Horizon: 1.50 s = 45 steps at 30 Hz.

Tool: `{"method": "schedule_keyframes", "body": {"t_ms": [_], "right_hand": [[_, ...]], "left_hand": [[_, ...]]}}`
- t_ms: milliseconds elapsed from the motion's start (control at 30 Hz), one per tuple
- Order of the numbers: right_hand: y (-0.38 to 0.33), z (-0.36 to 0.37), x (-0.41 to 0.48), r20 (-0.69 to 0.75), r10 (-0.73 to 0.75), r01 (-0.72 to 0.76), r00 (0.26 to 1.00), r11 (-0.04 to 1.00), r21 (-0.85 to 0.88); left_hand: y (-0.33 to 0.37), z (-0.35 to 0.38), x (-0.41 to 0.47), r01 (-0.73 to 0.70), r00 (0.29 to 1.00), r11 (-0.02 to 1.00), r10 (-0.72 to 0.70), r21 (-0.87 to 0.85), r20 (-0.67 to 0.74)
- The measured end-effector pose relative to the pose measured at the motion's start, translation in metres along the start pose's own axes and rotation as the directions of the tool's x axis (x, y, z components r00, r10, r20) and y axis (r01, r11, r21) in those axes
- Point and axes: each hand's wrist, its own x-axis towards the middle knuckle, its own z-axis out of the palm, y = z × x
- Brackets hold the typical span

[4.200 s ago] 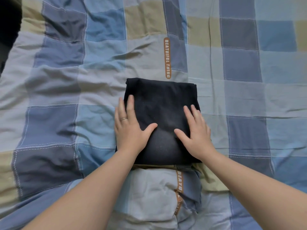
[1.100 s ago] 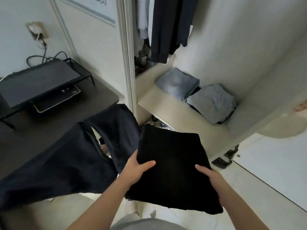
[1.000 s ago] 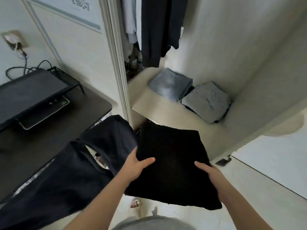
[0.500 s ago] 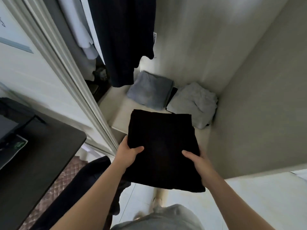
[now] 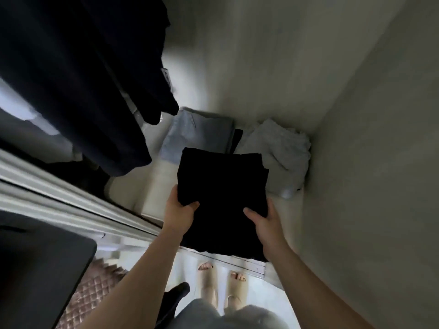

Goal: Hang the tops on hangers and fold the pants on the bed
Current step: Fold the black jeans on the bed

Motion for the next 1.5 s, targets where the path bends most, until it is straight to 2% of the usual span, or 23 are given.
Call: {"method": "schedule_keyframes", "body": {"t_ms": [200, 433, 700, 767, 867, 967, 1000, 1067, 1133, 1167, 1233, 1267, 1333, 1400, 1500], "right_hand": [[-0.026, 0.026, 0.064, -0.016, -0.066, 0.067, 0.998, 0.997, 0.029], [-0.053, 0.07, 0.163, 0.017, -0.13, 0.129, 0.991, 0.991, 0.028], [-0.047, 0.115, 0.265, 0.116, -0.065, 0.058, 0.991, 0.996, 0.068], [-0.043, 0.123, 0.281, 0.121, -0.043, 0.041, 0.992, 0.999, 0.02], [-0.029, 0.127, 0.302, 0.054, 0.011, -0.006, 0.998, 0.996, -0.087], [-0.019, 0.126, 0.313, -0.021, 0.016, -0.021, 1.0, 0.965, -0.261], [-0.016, 0.126, 0.313, -0.05, -0.039, 0.018, 0.998, 0.935, -0.355], [-0.016, 0.129, 0.302, -0.094, -0.273, 0.169, 0.957, 0.794, -0.585], [-0.013, 0.133, 0.283, -0.001, -0.542, 0.348, 0.84, 0.541, -0.766], [-0.009, 0.136, 0.272, 0.085, -0.614, 0.416, 0.785, 0.419, -0.807], [0.004, 0.141, 0.252, 0.285, -0.612, 0.518, 0.738, 0.243, -0.82], [0.014, 0.142, 0.244, 0.363, -0.56, 0.537, 0.744, 0.18, -0.824], [0.035, 0.142, 0.24, 0.429, -0.455, 0.517, 0.78, 0.084, -0.852], [0.047, 0.139, 0.245, 0.421, -0.41, 0.48, 0.809, 0.048, -0.876], [0.045, 0.141, 0.261, 0.406, -0.406, 0.464, 0.819, 0.051, -0.884]], "left_hand": [[0.019, 0.013, 0.084, -0.075, 0.997, 0.995, 0.076, 0.063, -0.009], [0.05, 0.019, 0.201, -0.183, 0.975, 0.966, 0.201, 0.182, -0.089], [0.061, 0.013, 0.301, -0.231, 0.963, 0.94, 0.258, 0.252, -0.081], [0.056, 0.012, 0.323, -0.226, 0.965, 0.936, 0.253, 0.272, -0.072], [0.042, 0.016, 0.35, -0.237, 0.965, 0.92, 0.26, 0.311, -0.031], [0.026, 0.02, 0.365, -0.257, 0.96, 0.886, 0.279, 0.385, -0.001], [0.022, 0.022, 0.366, -0.281, 0.95, 0.855, 0.312, 0.436, 0.001], [0.014, 0.024, 0.36, -0.326, 0.907, 0.725, 0.42, 0.606, -0.014], [0.005, 0.029, 0.342, -0.344, 0.848, 0.572, 0.529, 0.745, -0.015], [-0.001, 0.031, 0.331, -0.372, 0.816, 0.501, 0.578, 0.782, 0.018], [-0.019, 0.033, 0.309, -0.439, 0.771, 0.389, 0.627, 0.809, 0.117], [-0.033, 0.031, 0.3, -0.463, 0.763, 0.352, 0.625, 0.814, 0.164], [-0.057, 0.028, 0.286, -0.485, 0.779, 0.315, 0.579, 0.816, 0.24], [-0.072, 0.026, 0.279, -0.487, 0.799, 0.287, 0.526, 0.825, 0.289], [-0.072, 0.031, 0.286, -0.486, 0.819, 0.273, 0.475, 0.83, 0.322]]}}
